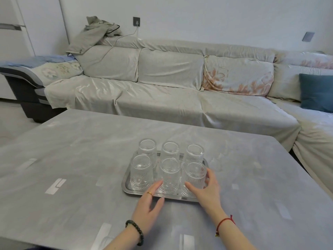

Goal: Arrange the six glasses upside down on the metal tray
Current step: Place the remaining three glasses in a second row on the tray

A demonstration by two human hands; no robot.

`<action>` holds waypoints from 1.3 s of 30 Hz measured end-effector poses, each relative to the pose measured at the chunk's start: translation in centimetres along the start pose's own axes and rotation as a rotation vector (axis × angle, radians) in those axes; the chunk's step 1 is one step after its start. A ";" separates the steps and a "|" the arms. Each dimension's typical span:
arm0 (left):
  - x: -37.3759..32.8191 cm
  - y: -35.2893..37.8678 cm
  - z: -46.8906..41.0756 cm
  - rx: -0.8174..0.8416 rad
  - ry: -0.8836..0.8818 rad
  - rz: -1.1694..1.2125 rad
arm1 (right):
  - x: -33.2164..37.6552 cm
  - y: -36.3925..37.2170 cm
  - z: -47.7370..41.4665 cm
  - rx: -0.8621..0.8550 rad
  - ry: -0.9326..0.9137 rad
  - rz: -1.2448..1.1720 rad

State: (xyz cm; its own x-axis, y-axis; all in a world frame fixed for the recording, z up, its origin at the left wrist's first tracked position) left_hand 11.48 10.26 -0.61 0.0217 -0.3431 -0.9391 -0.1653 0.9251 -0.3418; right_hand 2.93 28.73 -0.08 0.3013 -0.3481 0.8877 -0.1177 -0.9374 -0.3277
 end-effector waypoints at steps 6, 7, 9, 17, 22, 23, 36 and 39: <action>1.8 -3.3 -0.4 -0.102 0.017 -0.143 | -0.2 -0.2 -0.1 0.075 -0.016 0.081; 2.0 -4.1 -0.5 -0.158 0.019 -0.151 | -0.2 -0.4 0.0 0.114 -0.035 0.111; 2.5 -5.8 -0.7 -0.273 0.024 -0.167 | -0.7 -1.0 0.7 0.164 -0.034 0.178; 7.0 -9.4 -3.1 -0.166 -0.342 -0.470 | -2.6 -1.9 3.9 0.162 0.030 0.264; 7.6 -8.5 -4.4 -0.132 -0.317 -0.611 | -2.8 -1.7 4.5 0.101 0.037 0.333; 7.6 -8.5 -4.5 -0.140 -0.317 -0.615 | -2.9 -1.8 4.6 0.090 0.029 0.334; 8.1 -8.7 -5.0 -0.105 -0.283 -0.616 | -3.4 -2.0 5.1 0.006 0.058 0.271; 8.2 -8.7 -4.9 -0.109 -0.275 -0.636 | -3.4 -2.0 5.1 0.003 0.073 0.256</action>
State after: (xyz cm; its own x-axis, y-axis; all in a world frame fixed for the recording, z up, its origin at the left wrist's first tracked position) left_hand 8.23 -1.40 -5.16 0.3932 -0.7454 -0.5383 -0.1355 0.5321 -0.8358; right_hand 7.00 31.77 -4.11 0.1933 -0.5729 0.7965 -0.1784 -0.8188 -0.5456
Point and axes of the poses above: each hand's wrist, its own z-axis away from the middle knuckle, its own y-axis out of the palm, x = y × z, the point moved 3 cm from there along -z, towards the middle knuckle, and after that the axes turned 13 degrees about -y, right-handed, at the moved point
